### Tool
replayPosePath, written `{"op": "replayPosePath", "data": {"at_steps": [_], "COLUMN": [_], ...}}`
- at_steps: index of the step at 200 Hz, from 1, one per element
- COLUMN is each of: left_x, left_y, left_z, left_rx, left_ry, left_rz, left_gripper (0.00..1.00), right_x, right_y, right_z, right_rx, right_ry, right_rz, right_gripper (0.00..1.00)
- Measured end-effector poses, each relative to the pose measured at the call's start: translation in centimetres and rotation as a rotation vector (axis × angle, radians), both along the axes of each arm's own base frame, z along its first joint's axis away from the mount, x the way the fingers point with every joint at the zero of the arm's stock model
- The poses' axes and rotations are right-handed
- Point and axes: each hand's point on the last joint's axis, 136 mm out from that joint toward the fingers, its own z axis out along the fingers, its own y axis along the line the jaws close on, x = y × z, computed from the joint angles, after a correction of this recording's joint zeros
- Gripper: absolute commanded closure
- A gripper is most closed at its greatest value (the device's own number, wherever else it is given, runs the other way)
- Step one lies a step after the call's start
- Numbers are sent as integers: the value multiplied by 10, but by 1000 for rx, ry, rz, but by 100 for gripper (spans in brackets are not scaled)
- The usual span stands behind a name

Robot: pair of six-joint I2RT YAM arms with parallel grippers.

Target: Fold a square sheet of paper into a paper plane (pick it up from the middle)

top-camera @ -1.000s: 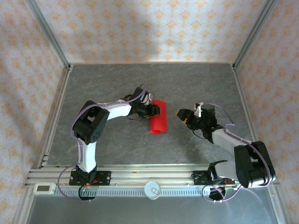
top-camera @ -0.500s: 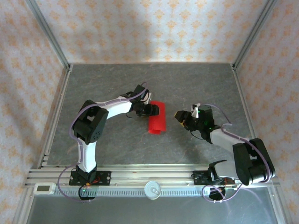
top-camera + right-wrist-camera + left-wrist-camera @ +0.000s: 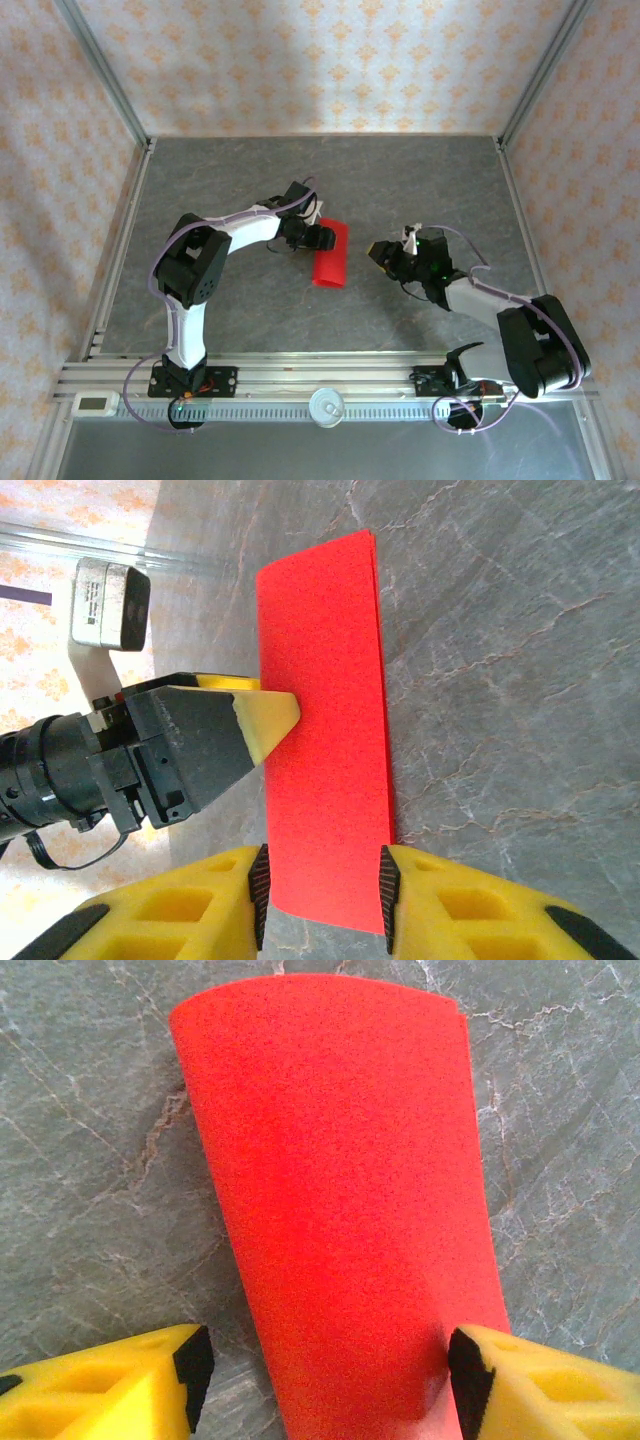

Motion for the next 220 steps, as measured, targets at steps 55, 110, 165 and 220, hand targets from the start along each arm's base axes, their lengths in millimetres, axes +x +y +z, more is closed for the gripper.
{"op": "replayPosePath", "data": {"at_steps": [55,110,165,220], "left_x": [0,2,2,1], "left_y": [3,8,8,8], "left_z": [-2,-4,-5,-5], "left_rx": [23,49,54,70], "left_ry": [-9,-27,-38,-66], "left_rz": [-7,1,-21,-91], "left_gripper": [35,39,36,36], "right_x": [-3,-4,1,17], "right_y": [13,33,33,46], "right_z": [-5,-18,-23,-20], "right_rx": [8,-4,-2,25], "right_ry": [16,47,55,63], "right_rz": [21,66,48,58], "right_gripper": [72,79,79,85]}}
